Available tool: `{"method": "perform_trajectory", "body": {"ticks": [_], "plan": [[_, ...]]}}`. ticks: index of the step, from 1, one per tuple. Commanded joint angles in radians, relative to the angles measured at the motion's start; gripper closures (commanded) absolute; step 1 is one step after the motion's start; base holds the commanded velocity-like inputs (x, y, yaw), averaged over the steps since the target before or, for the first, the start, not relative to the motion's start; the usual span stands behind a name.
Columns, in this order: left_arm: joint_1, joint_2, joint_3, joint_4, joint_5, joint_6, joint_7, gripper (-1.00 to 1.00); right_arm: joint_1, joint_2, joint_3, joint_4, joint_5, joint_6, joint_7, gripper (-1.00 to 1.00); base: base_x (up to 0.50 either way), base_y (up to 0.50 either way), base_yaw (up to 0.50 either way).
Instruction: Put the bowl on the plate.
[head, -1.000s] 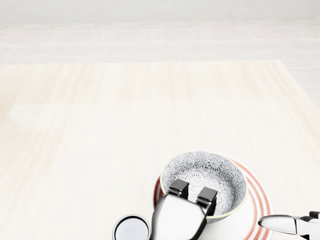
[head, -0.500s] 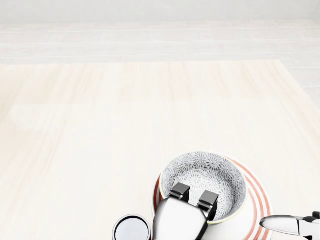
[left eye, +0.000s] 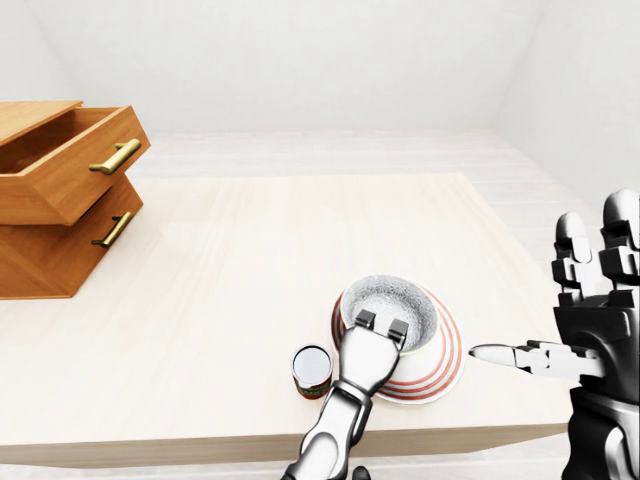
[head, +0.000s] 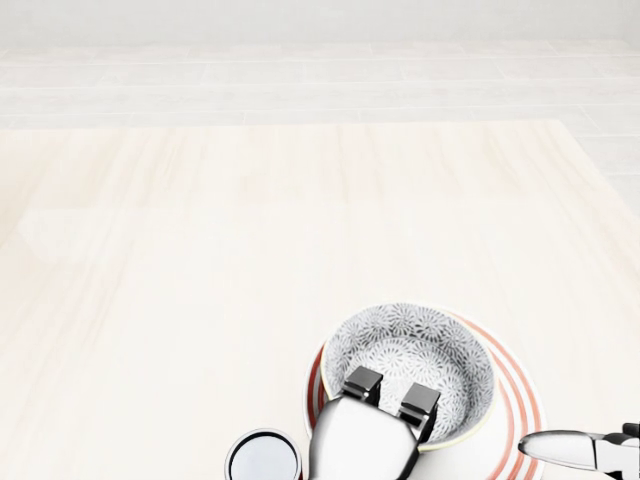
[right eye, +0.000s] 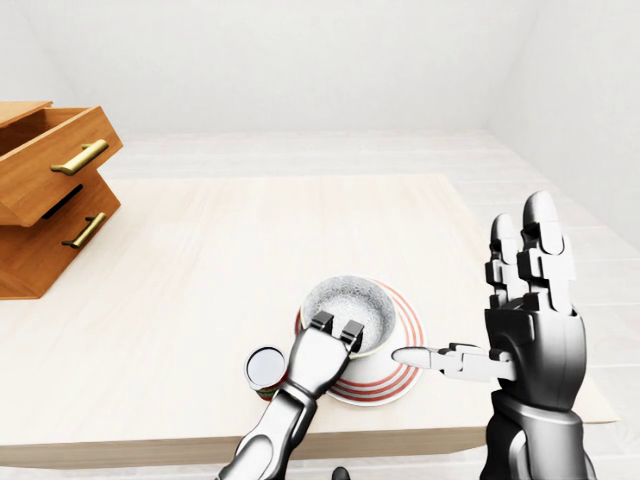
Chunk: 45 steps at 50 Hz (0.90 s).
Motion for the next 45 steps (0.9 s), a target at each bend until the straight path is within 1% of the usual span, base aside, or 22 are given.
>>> {"method": "perform_trajectory", "body": {"ticks": [1, 7, 8, 10, 11, 12, 13, 14, 16, 18, 19, 22, 23, 24, 28, 29, 31, 32, 33, 35, 45], "plan": [[-0.003, 0.000, 0.005, 0.004, 0.007, 0.004, 0.010, 1.00, 0.000, 0.000, 0.005, 0.007, -0.003, 0.000, -0.001, -1.00, 0.00, 0.00, 0.00], [-0.006, -0.001, 0.008, 0.007, 0.010, 0.006, 0.011, 0.98, 0.000, 0.000, 0.002, 0.003, 0.002, 0.000, -0.003, -1.00, 0.00, 0.00, 0.00], [-0.002, 0.000, 0.006, 0.002, 0.011, 0.005, 0.007, 0.91, 0.001, 0.000, 0.002, 0.003, 0.002, 0.000, -0.002, -1.00, 0.00, 0.00, 0.00], [-0.001, 0.000, 0.005, -0.002, 0.012, 0.006, 0.006, 0.82, 0.001, 0.000, 0.001, 0.004, 0.003, 0.000, -0.002, -1.00, 0.01, 0.00, 0.00], [-0.001, -0.001, 0.005, -0.001, 0.011, 0.006, 0.008, 0.72, 0.001, 0.000, 0.000, 0.005, 0.003, 0.000, -0.002, -1.00, 0.00, 0.00, 0.00], [-0.001, -0.001, 0.005, 0.000, 0.012, 0.007, 0.008, 0.69, 0.001, 0.000, 0.000, 0.005, 0.005, 0.000, -0.002, -1.00, 0.00, 0.00, 0.00], [-0.002, -0.001, 0.005, 0.003, 0.014, 0.008, 0.012, 0.57, 0.001, 0.000, -0.001, 0.005, 0.005, 0.000, -0.002, -1.00, 0.00, 0.00, 0.00], [-0.002, 0.000, 0.005, 0.002, 0.015, 0.009, 0.012, 0.57, 0.002, 0.000, -0.002, 0.005, 0.006, 0.000, -0.001, -1.00, 0.00, 0.00, 0.00], [0.002, 0.003, 0.004, -0.007, 0.018, 0.011, 0.008, 0.41, 0.001, -0.002, -0.005, 0.007, 0.008, 0.000, -0.001, -1.00, 0.00, 0.00, 0.00], [0.004, 0.004, 0.003, -0.016, 0.019, 0.012, 0.005, 0.18, -0.002, -0.003, -0.007, 0.008, 0.009, 0.000, -0.002, -1.00, 0.00, 0.00, 0.00], [0.006, 0.005, 0.002, -0.021, 0.019, 0.012, 0.003, 0.11, -0.003, -0.004, -0.007, 0.007, 0.010, 0.000, -0.002, -1.00, 0.00, 0.00, 0.00], [0.006, 0.005, 0.001, -0.022, 0.018, 0.012, 0.004, 0.04, -0.003, -0.004, -0.006, 0.007, 0.010, 0.000, -0.001, -1.00, 0.00, 0.00, 0.00], [0.006, 0.005, 0.001, -0.019, 0.018, 0.013, 0.007, -0.14, -0.003, -0.003, -0.004, 0.008, 0.008, 0.000, -0.002, -1.00, 0.00, 0.00, 0.00], [0.005, 0.005, 0.002, -0.017, 0.017, 0.013, 0.008, -0.27, -0.003, -0.003, -0.003, 0.010, 0.007, 0.000, -0.002, -1.00, 0.00, 0.00, 0.00], [0.005, 0.006, 0.001, -0.017, 0.018, 0.013, 0.009, -0.51, -0.002, -0.003, -0.004, 0.010, 0.009, 0.000, -0.003, -1.00, 0.00, 0.00, 0.00], [0.005, 0.006, 0.001, -0.017, 0.018, 0.013, 0.009, -0.51, -0.002, -0.003, -0.004, 0.010, 0.009, 0.000, -0.003, -1.00, 0.00, 0.00, 0.00], [0.009, 0.008, -0.001, -0.027, 0.019, 0.013, 0.003, -0.69, -0.001, -0.003, -0.007, 0.005, 0.013, 0.000, -0.003, -1.00, 0.00, 0.00, 0.00], [0.009, 0.008, -0.001, -0.029, 0.019, 0.013, 0.002, -0.72, -0.001, -0.003, -0.007, 0.005, 0.013, 0.000, -0.004, -1.00, 0.00, 0.00, 0.00], [0.010, 0.009, -0.001, -0.032, 0.019, 0.013, 0.000, -0.80, -0.002, -0.004, -0.007, 0.005, 0.013, 0.000, -0.004, -1.00, 0.00, 0.00, 0.00], [0.010, 0.008, -0.002, -0.034, 0.018, 0.014, 0.000, -1.00, -0.002, -0.004, -0.006, 0.007, 0.011, 0.000, -0.004, -1.00, 0.00, 0.00, 0.00], [0.010, 0.008, -0.005, -0.031, 0.023, 0.016, 0.002, -1.00, -0.003, -0.005, -0.014, 0.008, 0.017, 0.000, -0.002, -1.00, 0.00, 0.00, 0.00]]}}
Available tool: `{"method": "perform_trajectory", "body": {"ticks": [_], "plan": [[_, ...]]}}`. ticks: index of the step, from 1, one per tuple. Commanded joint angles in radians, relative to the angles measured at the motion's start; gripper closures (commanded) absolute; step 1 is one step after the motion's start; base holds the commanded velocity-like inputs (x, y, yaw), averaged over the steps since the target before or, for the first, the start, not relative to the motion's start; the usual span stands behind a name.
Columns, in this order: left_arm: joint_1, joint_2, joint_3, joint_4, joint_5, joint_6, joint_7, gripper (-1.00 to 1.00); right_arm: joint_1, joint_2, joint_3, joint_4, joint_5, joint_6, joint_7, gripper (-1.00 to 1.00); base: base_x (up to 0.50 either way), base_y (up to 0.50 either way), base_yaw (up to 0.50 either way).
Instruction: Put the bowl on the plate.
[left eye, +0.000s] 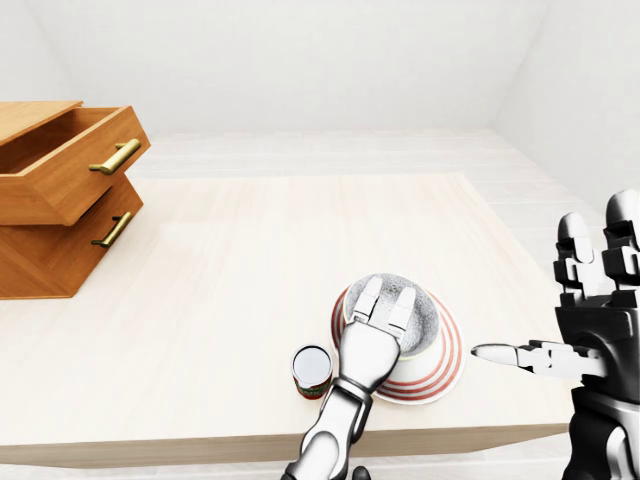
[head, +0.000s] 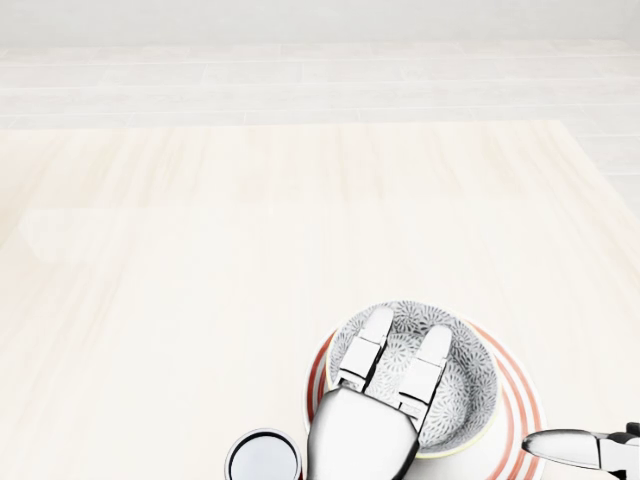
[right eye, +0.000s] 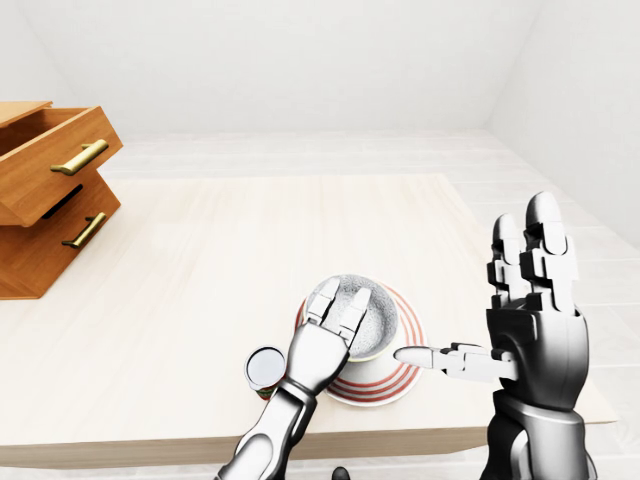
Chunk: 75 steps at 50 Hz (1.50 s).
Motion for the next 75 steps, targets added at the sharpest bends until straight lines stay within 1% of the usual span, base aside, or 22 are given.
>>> {"method": "perform_trajectory", "body": {"ticks": [1, 13, 18, 26, 30, 33, 36, 45, 55, 59, 75], "plan": [[0.013, 0.008, -0.002, 0.002, 0.000, 0.003, -0.027, -1.00, 0.000, -0.001, -0.006, 0.000, 0.004, 0.000, 0.001, -1.00, 0.00, 0.00, 0.00], [0.025, 0.017, -0.010, -0.058, 0.002, 0.003, -0.061, -1.00, -0.007, -0.006, -0.009, -0.014, 0.005, 0.000, -0.002, -1.00, 0.00, 0.00, 0.00], [0.052, 0.029, -0.028, -0.134, -0.001, 0.003, -0.098, -1.00, -0.007, -0.006, -0.014, -0.024, 0.008, 0.000, -0.002, -1.00, 0.00, 0.00, 0.00], [0.071, 0.047, -0.047, -0.198, -0.007, 0.003, -0.120, -1.00, -0.008, -0.006, -0.016, -0.032, 0.008, 0.000, -0.002, -1.00, 0.00, 0.00, 0.00], [0.087, 0.057, -0.062, -0.250, -0.009, 0.003, -0.147, -1.00, -0.007, -0.004, -0.017, -0.031, 0.010, 0.000, 0.000, -1.00, 0.00, 0.00, 0.00], [0.090, 0.064, -0.067, -0.266, -0.013, 0.003, -0.149, -1.00, -0.006, -0.002, -0.014, -0.028, 0.007, 0.000, 0.001, -1.00, 0.00, 0.00, 0.00], [0.084, 0.068, -0.066, -0.262, -0.013, 0.003, -0.146, -1.00, -0.006, -0.001, -0.013, -0.028, 0.006, 0.000, 0.000, -1.00, 0.00, 0.00, 0.00], [0.083, 0.071, -0.062, -0.298, -0.030, 0.003, -0.177, -1.00, -0.007, -0.001, -0.006, -0.025, 0.001, 0.000, -0.001, -1.00, 0.00, 0.00, 0.00], [0.104, 0.088, -0.076, -0.422, -0.037, 0.003, -0.250, -1.00, -0.006, -0.001, 0.002, -0.020, -0.002, 0.000, -0.003, -1.00, 0.00, 0.00, 0.00], [0.104, 0.095, -0.074, -0.455, -0.043, 0.003, -0.259, -1.00, -0.007, -0.001, 0.004, -0.018, -0.003, 0.000, -0.004, -1.00, 0.00, 0.00, 0.00], [0.117, 0.113, -0.073, -0.589, -0.054, 0.003, -0.334, -1.00, 0.001, 0.002, 0.002, -0.027, 0.000, 0.000, -0.003, -1.00, 0.00, 0.00, 0.00]]}}
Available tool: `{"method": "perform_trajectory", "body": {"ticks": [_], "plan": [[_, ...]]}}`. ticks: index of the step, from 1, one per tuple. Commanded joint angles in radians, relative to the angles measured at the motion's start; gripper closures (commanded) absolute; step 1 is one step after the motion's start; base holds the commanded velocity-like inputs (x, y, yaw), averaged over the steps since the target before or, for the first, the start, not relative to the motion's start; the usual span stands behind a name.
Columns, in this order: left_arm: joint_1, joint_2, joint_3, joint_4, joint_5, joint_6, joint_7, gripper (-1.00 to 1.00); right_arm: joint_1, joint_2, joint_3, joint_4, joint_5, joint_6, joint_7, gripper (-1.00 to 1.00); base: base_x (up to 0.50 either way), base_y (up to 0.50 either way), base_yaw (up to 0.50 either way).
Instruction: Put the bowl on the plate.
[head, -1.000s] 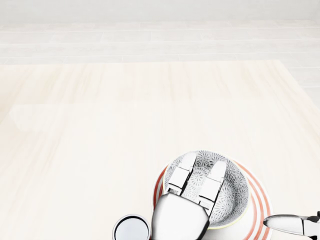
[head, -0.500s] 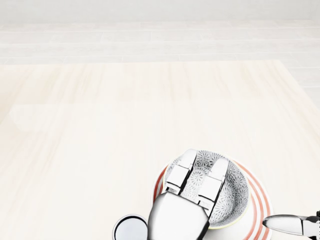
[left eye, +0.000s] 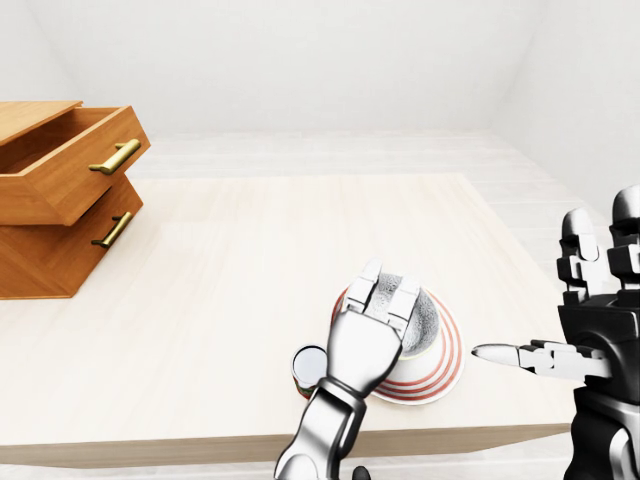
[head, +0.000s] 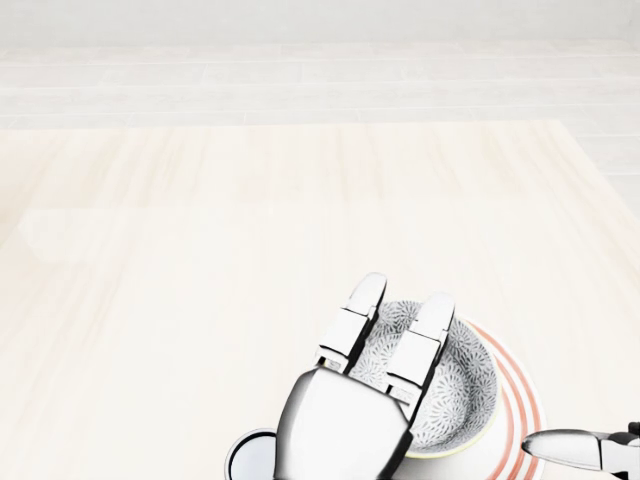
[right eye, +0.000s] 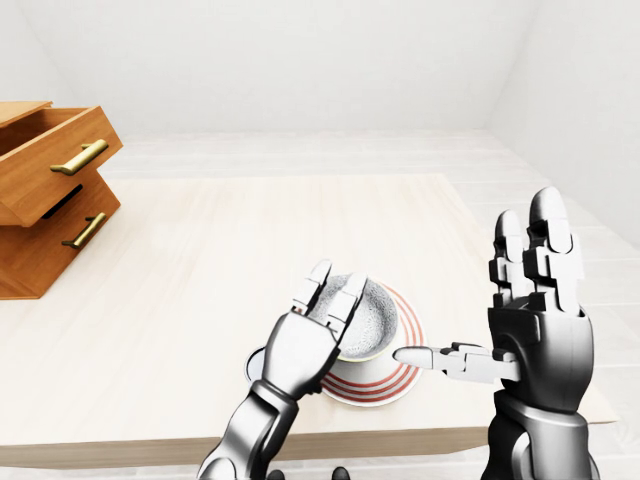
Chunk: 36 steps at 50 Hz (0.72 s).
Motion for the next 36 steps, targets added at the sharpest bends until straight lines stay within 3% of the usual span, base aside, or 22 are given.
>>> {"method": "perform_trajectory", "body": {"ticks": [1, 11, 36], "plan": [[0.010, 0.013, -0.002, -0.098, -0.009, 0.000, -0.054, -1.00, 0.005, 0.002, -0.001, -0.007, 0.003, 0.000, 0.001, -1.00, 0.00, 0.00, 0.00], [0.000, 0.020, 0.030, -0.182, -0.026, 0.000, -0.113, -1.00, -0.001, 0.000, 0.003, 0.010, -0.005, 0.000, -0.001, -1.00, 0.00, 0.00, 0.00], [-0.010, 0.017, 0.085, -0.245, -0.054, 0.000, -0.168, -1.00, -0.022, -0.017, 0.013, -0.009, -0.011, 0.000, -0.023, -1.00, 0.00, 0.00, 0.00]]}}
